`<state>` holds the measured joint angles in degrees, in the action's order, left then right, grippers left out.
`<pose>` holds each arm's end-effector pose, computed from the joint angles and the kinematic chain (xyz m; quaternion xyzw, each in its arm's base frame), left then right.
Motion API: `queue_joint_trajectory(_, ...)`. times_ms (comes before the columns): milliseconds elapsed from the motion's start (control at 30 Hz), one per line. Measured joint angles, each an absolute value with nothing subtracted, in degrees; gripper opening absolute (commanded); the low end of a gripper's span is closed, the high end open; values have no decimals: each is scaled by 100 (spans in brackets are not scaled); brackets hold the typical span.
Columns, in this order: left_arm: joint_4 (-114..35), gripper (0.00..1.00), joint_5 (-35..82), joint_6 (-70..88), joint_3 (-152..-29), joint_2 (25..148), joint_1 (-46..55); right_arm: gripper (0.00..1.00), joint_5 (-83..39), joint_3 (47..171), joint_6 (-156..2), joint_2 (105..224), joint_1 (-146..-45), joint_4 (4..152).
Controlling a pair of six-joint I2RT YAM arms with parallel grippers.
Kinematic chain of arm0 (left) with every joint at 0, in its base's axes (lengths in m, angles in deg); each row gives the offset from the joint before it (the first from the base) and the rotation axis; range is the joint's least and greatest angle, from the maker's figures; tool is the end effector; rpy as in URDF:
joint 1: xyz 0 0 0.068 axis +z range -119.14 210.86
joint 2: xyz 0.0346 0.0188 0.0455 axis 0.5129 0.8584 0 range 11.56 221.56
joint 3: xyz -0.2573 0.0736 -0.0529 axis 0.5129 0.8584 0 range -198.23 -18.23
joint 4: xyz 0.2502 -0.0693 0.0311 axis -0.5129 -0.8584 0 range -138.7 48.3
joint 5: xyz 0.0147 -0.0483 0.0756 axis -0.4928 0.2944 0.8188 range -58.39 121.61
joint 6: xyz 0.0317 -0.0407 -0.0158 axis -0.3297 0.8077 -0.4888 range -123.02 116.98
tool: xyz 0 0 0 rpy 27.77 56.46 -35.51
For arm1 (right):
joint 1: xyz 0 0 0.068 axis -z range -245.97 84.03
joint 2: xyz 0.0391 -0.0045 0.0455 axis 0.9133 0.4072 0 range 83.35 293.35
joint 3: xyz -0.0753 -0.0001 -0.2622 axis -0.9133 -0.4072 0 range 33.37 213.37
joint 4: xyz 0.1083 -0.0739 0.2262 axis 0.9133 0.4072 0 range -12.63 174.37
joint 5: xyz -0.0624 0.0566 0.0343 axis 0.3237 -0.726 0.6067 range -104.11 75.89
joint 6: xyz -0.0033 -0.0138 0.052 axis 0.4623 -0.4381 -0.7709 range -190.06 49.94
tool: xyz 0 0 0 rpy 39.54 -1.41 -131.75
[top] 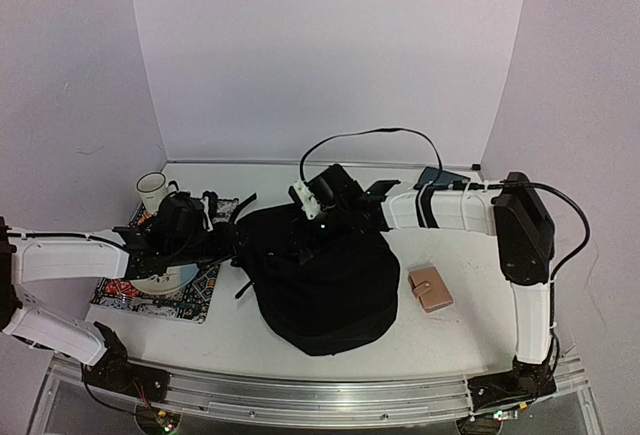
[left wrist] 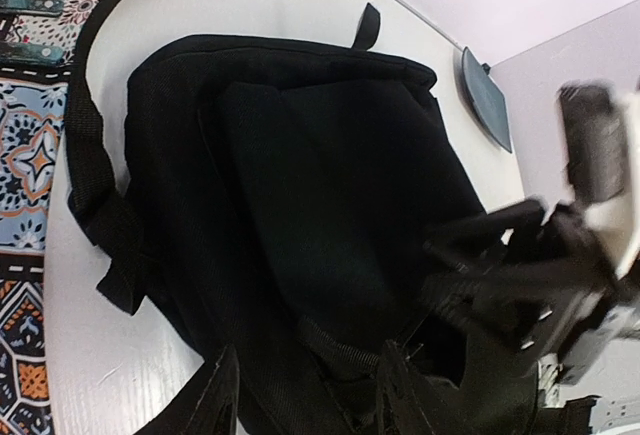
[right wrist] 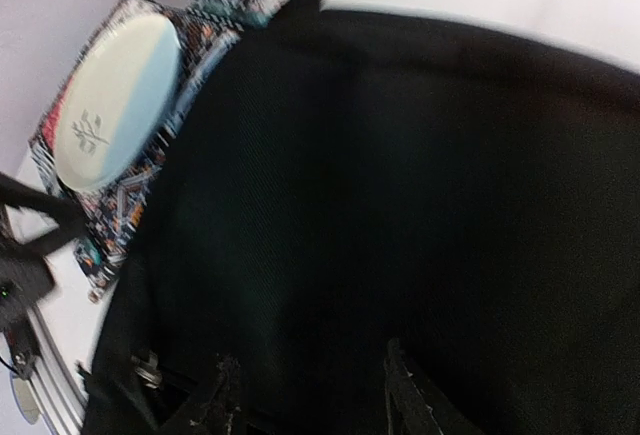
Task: Pack the student bag
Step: Hold the lower front pocket of the student bag.
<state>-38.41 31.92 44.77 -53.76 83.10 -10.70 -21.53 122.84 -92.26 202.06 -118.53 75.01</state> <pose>0.1962 -0.1737 0.2090 -0.0489 0.8763 -0.3353 0.3425 0.2927 0.3898 0.2283 -0.2554 0.8118 0.3609 0.3816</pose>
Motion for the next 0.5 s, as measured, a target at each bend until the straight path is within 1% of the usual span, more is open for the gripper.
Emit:
queue_joint_trajectory(167, -3619, 45, 2866, 4502, -5376, 8583, -909, 46, -2142, 11853, -9315, 20176, -11879, 7334)
queue_joint_trajectory(500, -3505, 40, 2392, 4507, -5617, 9243, -443, 46, -2069, 11722, -9336, 20071, -11918, 7299)
